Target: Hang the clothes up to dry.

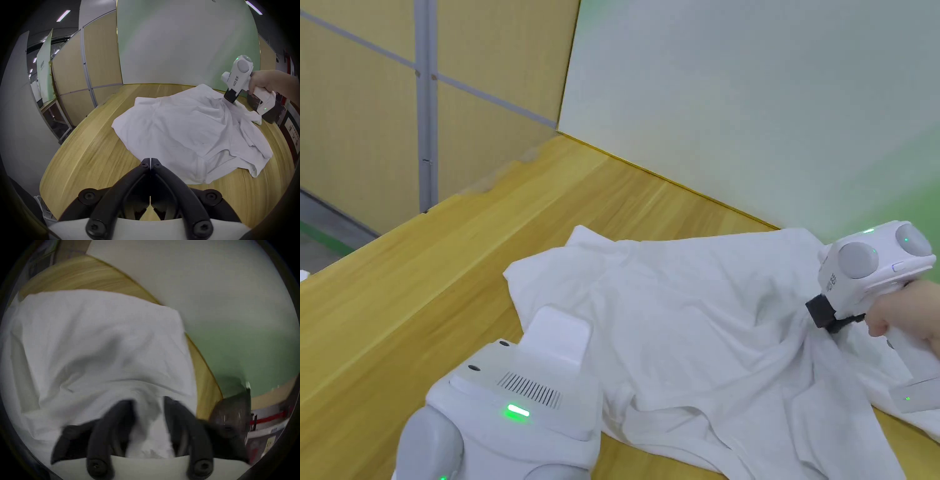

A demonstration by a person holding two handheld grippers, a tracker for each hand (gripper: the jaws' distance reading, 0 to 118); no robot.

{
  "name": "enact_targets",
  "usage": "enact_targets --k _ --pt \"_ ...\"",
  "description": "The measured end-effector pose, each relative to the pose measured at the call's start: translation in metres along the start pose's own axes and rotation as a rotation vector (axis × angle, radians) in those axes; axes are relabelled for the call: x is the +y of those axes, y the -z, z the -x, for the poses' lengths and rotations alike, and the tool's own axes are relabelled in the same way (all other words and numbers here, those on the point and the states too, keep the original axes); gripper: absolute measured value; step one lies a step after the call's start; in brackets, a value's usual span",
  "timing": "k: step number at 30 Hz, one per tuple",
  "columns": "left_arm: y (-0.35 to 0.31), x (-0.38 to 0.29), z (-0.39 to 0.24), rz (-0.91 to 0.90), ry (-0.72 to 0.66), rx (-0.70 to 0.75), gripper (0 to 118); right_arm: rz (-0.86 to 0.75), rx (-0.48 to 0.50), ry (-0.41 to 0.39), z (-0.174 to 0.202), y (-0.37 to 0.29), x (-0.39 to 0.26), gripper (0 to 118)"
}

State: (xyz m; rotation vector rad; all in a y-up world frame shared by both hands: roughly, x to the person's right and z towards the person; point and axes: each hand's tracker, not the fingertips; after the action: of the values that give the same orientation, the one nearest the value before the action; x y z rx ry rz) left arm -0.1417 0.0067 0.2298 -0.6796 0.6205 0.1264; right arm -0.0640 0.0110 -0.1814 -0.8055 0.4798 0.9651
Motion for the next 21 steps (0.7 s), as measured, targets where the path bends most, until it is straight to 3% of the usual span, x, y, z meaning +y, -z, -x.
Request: enact_targets --k 1,5,8,11,14,21 --pt "-0.001 0.001 -0.001 -0.001 0.002 -0.005 0 -0.014 -0.022 0.044 -0.005 -0.007 -0.008 79" --pt "-0.007 0.009 -0.004 -0.033 0.022 -0.024 0 -0.151 0.042 0.228 -0.029 -0.062 -0.061 81" --pt "-0.015 0.016 -0.006 -0.078 0.039 -0.047 0 -0.292 0.017 0.367 -0.03 -0.117 -0.112 85" --pt "-0.021 0.018 -0.009 -0.122 0.062 -0.065 0 -0.428 -0.038 0.538 -0.008 -0.151 -0.164 91" --pt "-0.023 0.02 -0.017 -0.135 0.057 -0.068 0 -0.501 -0.076 0.639 0.03 -0.186 -0.207 93" --pt "-0.04 0.013 -0.049 -0.175 0.069 -0.117 0 -0.45 -0.053 0.748 0.097 -0.212 -0.27 93"
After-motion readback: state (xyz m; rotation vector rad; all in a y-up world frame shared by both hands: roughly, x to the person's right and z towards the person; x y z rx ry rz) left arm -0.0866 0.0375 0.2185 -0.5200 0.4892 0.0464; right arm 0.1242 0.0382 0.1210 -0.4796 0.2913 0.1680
